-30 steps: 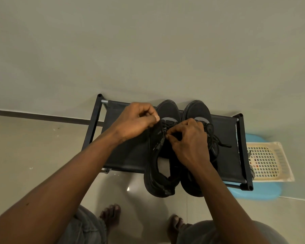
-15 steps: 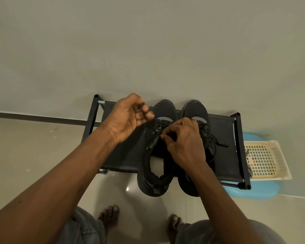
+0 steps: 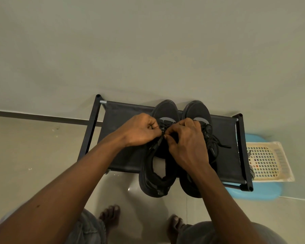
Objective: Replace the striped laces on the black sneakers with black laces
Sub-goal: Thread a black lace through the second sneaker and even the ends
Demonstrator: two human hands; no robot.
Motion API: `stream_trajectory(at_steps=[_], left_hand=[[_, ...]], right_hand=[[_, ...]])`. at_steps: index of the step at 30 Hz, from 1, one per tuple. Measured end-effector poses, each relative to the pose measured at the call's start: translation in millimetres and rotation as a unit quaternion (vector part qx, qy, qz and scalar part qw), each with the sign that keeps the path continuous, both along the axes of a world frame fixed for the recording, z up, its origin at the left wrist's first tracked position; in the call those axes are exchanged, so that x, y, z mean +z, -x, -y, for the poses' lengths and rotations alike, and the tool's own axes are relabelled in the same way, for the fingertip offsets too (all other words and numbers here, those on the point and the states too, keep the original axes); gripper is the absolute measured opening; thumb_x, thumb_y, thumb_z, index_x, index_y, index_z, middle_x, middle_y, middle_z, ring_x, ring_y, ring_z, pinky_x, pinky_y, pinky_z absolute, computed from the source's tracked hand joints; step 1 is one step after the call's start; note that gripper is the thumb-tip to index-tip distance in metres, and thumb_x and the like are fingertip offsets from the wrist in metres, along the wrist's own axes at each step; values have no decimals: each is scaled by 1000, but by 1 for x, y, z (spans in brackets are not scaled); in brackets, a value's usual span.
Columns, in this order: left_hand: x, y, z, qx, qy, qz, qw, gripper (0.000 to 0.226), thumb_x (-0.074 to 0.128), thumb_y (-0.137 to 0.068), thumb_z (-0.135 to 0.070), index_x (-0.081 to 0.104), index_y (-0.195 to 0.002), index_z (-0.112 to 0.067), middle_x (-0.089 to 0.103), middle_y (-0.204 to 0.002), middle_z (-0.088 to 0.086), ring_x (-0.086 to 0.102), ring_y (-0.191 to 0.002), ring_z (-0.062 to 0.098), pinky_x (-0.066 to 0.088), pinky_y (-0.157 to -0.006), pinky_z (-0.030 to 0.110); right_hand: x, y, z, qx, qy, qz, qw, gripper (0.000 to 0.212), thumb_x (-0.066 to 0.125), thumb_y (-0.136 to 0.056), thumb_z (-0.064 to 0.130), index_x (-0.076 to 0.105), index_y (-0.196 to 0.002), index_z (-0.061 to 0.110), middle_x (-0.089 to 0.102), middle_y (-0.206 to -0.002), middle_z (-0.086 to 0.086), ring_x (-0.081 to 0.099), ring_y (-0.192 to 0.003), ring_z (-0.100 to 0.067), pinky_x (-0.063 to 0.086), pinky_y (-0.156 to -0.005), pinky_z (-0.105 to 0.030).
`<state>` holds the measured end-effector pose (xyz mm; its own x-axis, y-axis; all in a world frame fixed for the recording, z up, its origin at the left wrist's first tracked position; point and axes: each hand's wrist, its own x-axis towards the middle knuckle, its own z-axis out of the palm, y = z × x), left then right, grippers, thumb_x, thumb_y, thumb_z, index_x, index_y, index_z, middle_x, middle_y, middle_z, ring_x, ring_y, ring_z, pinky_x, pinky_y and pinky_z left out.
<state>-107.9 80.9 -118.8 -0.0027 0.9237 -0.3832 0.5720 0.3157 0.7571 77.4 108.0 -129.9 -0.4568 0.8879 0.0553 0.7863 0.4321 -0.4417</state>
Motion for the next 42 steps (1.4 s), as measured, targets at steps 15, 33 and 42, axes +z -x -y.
stream_trajectory(at_steps=[15,33,42], left_hand=[[15,17,-11,261,-67,542,796,16,69,-76,-26,57,-65,-21,39,-49,-9,27,-38,4,54,-70,29],[-1,1,-5,-47,-3,-32,998,20,70,-94,-24,68,-75,-17,58,-54,-17,50,-50,-2,40,-58,22],[13,3,-8,118,-39,155,980,22,58,-98,-13,67,-80,-6,52,-72,9,51,-68,14,47,-60,27]], right_hand=[[-2,-3,-2,19,-4,12,1000,12,73,-89,33,72,-97,24,54,-104,1,47,-106,-23,48,-88,-44],[-2,-3,-4,19,-6,22,1000,12,72,-89,31,71,-95,21,53,-102,-1,47,-103,-25,48,-84,-46],[-2,-4,-6,21,1,21,1000,12,74,-89,32,71,-95,23,53,-103,0,48,-103,-24,49,-86,-47]])
